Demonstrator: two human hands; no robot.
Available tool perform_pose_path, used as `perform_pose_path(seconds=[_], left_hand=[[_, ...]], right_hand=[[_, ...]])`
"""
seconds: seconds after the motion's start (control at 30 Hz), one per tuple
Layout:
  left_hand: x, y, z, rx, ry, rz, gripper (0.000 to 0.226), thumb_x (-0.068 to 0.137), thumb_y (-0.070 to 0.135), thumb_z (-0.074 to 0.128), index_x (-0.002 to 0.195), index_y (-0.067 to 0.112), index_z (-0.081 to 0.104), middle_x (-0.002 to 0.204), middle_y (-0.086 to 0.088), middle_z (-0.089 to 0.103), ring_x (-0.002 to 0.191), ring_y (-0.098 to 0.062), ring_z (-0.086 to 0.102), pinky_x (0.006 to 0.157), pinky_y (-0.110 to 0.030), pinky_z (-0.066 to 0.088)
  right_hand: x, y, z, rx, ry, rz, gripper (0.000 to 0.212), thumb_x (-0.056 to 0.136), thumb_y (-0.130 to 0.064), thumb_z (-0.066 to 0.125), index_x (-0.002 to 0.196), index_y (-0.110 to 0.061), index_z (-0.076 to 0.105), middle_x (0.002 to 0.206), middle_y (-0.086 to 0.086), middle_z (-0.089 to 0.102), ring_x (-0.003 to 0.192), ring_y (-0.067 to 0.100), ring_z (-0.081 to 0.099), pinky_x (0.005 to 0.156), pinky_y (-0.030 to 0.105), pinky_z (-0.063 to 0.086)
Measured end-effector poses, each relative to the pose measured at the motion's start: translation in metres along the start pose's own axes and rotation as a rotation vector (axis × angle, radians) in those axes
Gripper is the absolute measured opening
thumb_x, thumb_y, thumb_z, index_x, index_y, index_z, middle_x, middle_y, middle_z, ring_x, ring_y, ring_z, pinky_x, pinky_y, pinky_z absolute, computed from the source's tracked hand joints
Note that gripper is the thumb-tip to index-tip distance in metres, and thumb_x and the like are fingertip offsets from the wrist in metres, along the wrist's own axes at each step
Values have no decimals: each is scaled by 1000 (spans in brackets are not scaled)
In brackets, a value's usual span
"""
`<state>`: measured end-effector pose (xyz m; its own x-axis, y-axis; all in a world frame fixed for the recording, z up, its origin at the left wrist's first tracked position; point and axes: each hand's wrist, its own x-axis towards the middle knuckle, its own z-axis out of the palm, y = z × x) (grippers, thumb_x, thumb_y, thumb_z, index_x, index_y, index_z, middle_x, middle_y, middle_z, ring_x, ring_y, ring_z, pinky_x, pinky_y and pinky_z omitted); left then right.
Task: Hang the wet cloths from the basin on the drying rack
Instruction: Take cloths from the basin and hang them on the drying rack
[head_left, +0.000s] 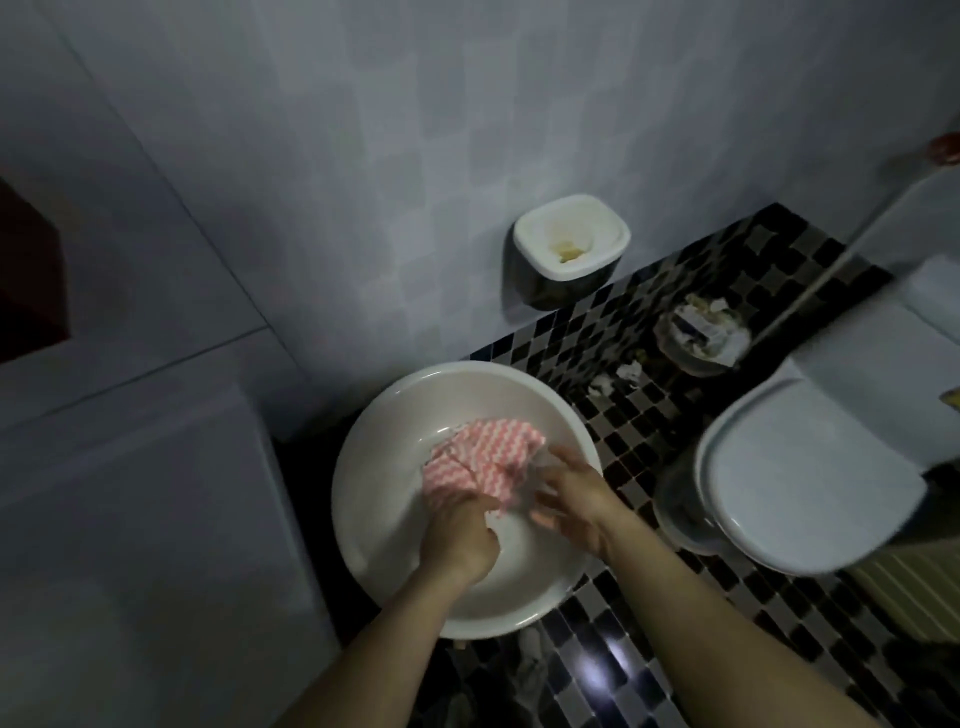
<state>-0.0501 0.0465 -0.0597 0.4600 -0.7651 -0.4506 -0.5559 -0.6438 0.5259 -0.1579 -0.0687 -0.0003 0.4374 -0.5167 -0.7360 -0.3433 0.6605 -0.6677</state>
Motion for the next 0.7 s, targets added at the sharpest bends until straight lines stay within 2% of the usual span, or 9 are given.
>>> perform_pose_path(seconds=[0.07, 0.17, 0.23, 0.33, 0.37, 0.43, 0.5, 0.6, 0.7], left_hand=[[22, -3, 15, 106, -20, 21, 53, 84, 18, 53, 133, 39, 50, 145, 6, 43, 139, -22, 25, 116, -31, 20], [45, -10, 30, 213, -78, -29, 56, 84, 25, 55, 135, 43, 41, 152, 4, 29, 142, -28, 15, 116, -39, 19], [52, -13, 34, 243, -87, -95, 60, 85, 26, 56, 141, 36, 36, 156, 1, 22, 144, -29, 15, 115, -43, 17], [62, -16, 36, 281, 31, -96, 49, 87, 26, 54, 136, 23, 48, 144, 1, 44, 135, -22, 36, 111, -36, 24], [64, -19, 34, 228, 92, -106, 40, 88, 26, 53, 128, 22, 57, 134, 1, 55, 128, -22, 46, 106, -32, 30], [67, -25, 28, 4, 205, -143, 19, 85, 20, 57, 95, 17, 73, 103, -5, 71, 102, -26, 63, 89, -30, 42], [67, -33, 20, -236, 319, -209, 16, 74, 5, 66, 64, 18, 66, 74, -5, 67, 76, -26, 63, 71, -26, 41], [66, -35, 10, -485, 392, -308, 38, 74, -8, 61, 61, 24, 46, 66, 3, 52, 71, -24, 54, 61, -26, 36], [70, -33, 5, -618, 391, -320, 39, 80, -13, 48, 69, 24, 53, 78, 2, 59, 81, -28, 60, 64, -24, 40]], right_hand=[[29, 4, 2, -48, -9, 24, 43, 95, -7, 51, 121, -39, 42, 108, 7, 63, 81, 19, 67, 58, 29, 54], [65, 12, 2, -120, -35, 47, 43, 101, -12, 42, 133, -41, 44, 114, -1, 60, 89, 17, 66, 63, 26, 57], [85, 17, 4, -104, -25, 74, 42, 103, -10, 35, 132, -39, 47, 116, 2, 60, 86, 17, 65, 67, 27, 59], [116, 23, 11, -68, 11, 169, 42, 98, 4, 33, 121, -22, 56, 103, 10, 62, 84, 20, 60, 74, 31, 57], [122, 26, 13, -87, 18, 166, 38, 96, 6, 34, 118, -14, 59, 96, 11, 63, 77, 20, 59, 67, 29, 54], [128, 25, 15, -103, 72, 139, 29, 93, 7, 44, 107, -7, 65, 81, 12, 65, 63, 18, 56, 51, 25, 47], [128, 21, 12, -40, 144, 125, 23, 84, 10, 59, 99, -5, 69, 70, 11, 66, 55, 19, 53, 42, 23, 42], [123, 11, 9, 75, 113, 132, 22, 78, 12, 65, 90, -6, 71, 62, 11, 63, 54, 19, 49, 39, 21, 39], [117, 3, 7, 235, 26, 146, 21, 80, 13, 61, 88, -5, 69, 65, 13, 62, 57, 19, 49, 39, 17, 42]])
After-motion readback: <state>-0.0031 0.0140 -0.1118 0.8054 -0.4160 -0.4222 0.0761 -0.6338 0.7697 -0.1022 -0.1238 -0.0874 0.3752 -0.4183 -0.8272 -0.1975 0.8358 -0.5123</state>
